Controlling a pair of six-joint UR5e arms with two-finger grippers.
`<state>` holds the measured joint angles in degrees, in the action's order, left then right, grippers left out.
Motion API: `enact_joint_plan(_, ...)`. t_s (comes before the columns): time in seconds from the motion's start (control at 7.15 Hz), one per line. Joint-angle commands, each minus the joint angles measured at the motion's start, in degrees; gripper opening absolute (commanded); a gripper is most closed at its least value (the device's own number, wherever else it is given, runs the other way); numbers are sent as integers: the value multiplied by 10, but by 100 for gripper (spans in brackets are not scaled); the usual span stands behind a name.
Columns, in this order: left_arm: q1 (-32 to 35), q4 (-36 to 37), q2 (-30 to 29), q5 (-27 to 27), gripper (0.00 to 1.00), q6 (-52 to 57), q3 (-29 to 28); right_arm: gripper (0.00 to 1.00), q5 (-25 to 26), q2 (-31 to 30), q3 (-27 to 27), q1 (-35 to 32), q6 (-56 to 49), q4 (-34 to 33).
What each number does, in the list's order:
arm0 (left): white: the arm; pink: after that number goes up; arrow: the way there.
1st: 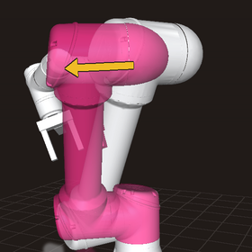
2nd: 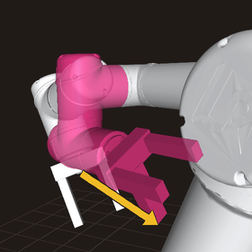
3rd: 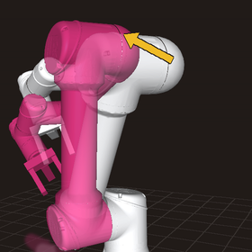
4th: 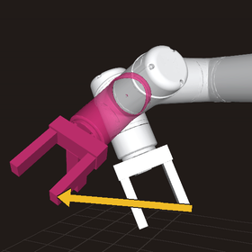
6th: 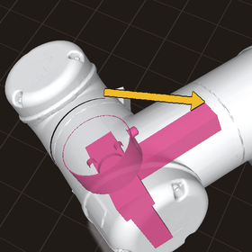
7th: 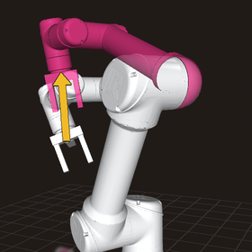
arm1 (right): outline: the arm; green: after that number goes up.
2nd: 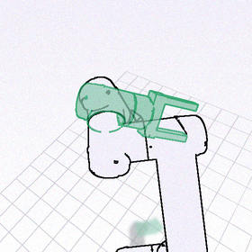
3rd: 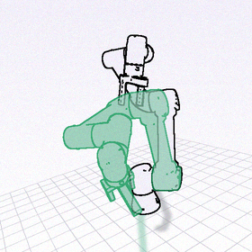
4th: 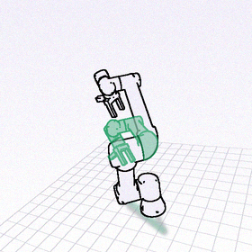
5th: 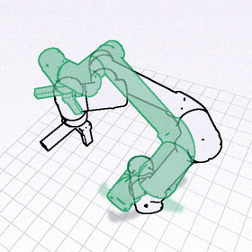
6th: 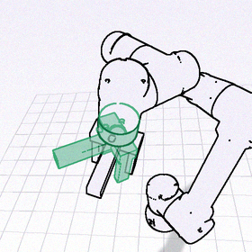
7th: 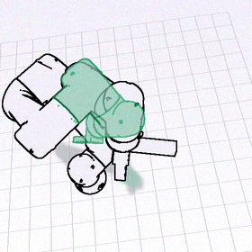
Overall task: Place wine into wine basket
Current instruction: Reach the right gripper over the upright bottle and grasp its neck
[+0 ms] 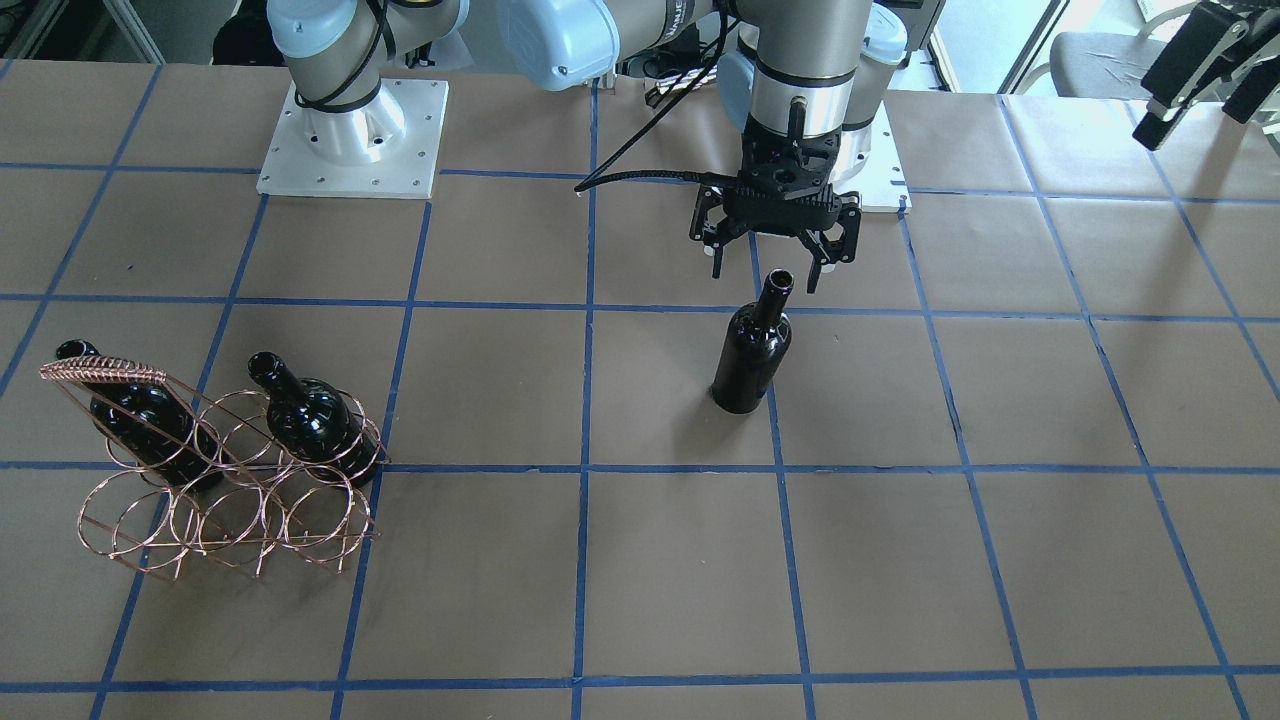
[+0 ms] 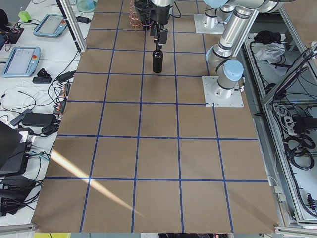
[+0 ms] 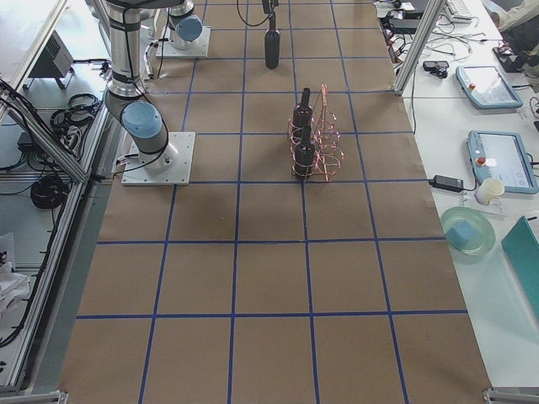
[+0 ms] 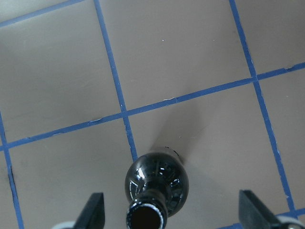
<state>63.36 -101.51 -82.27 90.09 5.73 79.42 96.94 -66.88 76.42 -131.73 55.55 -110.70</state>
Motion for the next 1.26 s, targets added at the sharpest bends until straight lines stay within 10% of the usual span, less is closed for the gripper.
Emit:
enact_joint_plan(0.0, 0, 0, 0, 0, 100, 1, 1, 93, 4, 24, 1, 0, 2, -32)
enact_joint_plan(1.12, 0, 0, 0, 0, 100, 1, 2, 72, -10, 32, 14, 1, -12, -31)
